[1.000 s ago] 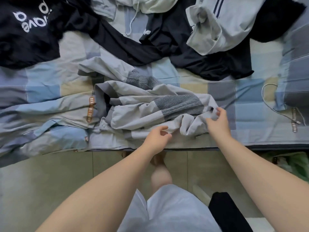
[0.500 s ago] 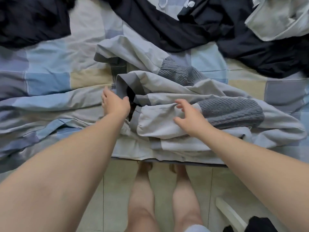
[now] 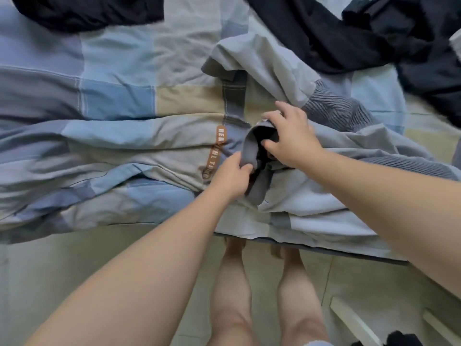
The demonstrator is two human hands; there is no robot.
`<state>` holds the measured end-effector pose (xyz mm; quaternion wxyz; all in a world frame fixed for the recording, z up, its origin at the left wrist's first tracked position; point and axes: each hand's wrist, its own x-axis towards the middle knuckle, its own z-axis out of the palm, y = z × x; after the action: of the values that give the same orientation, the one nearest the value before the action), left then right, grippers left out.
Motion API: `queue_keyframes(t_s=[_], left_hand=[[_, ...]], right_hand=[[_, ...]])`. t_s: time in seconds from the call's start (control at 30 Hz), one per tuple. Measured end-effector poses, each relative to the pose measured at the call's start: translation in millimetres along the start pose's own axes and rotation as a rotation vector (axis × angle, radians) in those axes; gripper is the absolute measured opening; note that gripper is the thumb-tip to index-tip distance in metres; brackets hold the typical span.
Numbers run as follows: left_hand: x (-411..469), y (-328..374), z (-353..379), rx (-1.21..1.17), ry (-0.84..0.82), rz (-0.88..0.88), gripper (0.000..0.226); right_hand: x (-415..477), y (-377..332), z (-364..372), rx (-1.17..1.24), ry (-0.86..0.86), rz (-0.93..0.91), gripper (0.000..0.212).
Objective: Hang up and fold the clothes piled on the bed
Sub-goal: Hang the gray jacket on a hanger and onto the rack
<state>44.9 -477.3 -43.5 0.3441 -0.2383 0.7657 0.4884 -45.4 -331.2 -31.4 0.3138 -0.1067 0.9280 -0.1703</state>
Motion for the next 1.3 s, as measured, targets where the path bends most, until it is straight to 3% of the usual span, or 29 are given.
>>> queue_keyframes(t_s=[0.07, 0.13, 0.27, 0.43, 0.63, 0.8, 1.1, 1.3], left_hand=[[-23.9, -9.0, -2.2, 0.008, -0.015, 0.024, 0.016], [-48.7, -15.2, -7.0, -0.017, 0.029, 0.003, 0.010], [-94.3, -3.2, -24.3, -0.083, 0.146, -0.118, 0.016], [-171.9, 76.2, -46.8, -0.186, 0.215, 0.009, 0.031], [-268.7, 198.4, -67.4, -0.323, 0.280, 0.375, 0.023], [-331.6, 292.6, -80.0, -0.367, 0.367, 0.690, 0.026], [-430.3, 458.6, -93.9, -0.338, 0.554, 1.180, 0.016], [-472.0, 550.7, -96.6, -0.241, 0.676, 1.301, 0.018]], right_hand=[[-15.7, -6.7, 1.4, -0.089, -0.035, 0.014, 0.032], [-34.8, -13.9, -1.6, -0.094, -0.072, 0.080, 0.020], [-79.9, -30.1, -31.4, 0.161, -0.061, 0.186, 0.018], [-156.4, -57.2, -117.9, 0.412, 0.083, 0.172, 0.010], [-255.6, -85.1, -261.4, 0.663, 0.432, -0.007, 0.021], [-336.6, -92.3, -352.5, 0.825, 0.547, -0.210, 0.018], [-434.5, -106.0, -490.2, 0.871, 0.786, -0.551, 0.022], [-462.8, -122.1, -586.6, 0.808, 0.976, -0.707, 0.025]])
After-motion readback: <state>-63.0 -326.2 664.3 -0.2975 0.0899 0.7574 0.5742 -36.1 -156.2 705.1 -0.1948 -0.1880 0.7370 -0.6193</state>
